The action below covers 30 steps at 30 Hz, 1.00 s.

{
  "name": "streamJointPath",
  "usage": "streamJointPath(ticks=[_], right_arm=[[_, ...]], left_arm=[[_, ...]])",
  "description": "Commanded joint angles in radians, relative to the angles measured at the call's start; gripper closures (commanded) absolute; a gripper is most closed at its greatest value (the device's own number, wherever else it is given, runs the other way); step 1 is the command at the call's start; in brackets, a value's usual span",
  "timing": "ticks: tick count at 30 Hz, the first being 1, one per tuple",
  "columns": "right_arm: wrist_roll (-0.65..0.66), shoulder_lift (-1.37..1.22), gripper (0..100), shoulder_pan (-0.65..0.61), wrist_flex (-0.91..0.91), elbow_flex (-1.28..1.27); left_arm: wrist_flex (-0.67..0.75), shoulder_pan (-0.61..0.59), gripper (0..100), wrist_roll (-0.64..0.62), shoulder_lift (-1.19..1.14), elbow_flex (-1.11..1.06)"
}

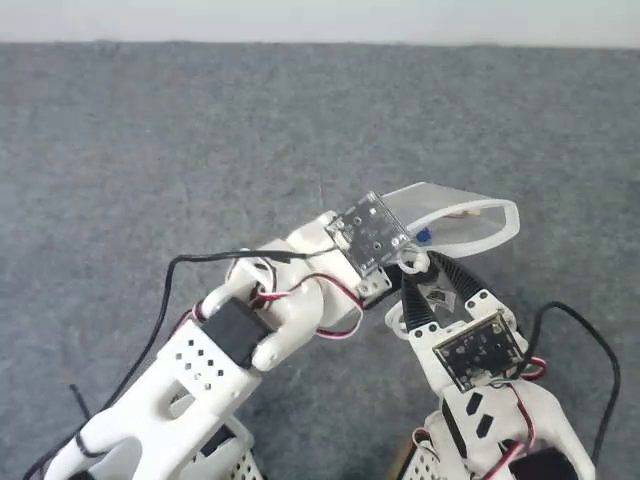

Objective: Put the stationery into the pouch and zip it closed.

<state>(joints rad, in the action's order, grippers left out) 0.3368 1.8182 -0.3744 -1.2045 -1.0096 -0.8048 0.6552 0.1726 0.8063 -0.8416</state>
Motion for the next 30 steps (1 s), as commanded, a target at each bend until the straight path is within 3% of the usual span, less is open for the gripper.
streamJointPath(ticks=[1, 6, 15, 30], right_arm=[[-0.006, -0.002, 99.3, 0.015, 0.005, 0.052], [-0.061, -0.004, 99.3, 0.015, 0.035, 0.051], [-0.143, -0.004, 99.3, 0.2, 0.22, -0.048], [-0.25, -0.005, 99.3, 0.298, 0.412, -0.15]], left_arm=[[0.1, 0.046, 89, -0.015, 0.032, -0.035], [0.239, 0.057, 99, -0.015, 0.032, -0.117], [0.193, -0.003, 99, -0.021, 0.034, -0.12], [0.193, -0.058, 99, -0.021, 0.032, -0.128]])
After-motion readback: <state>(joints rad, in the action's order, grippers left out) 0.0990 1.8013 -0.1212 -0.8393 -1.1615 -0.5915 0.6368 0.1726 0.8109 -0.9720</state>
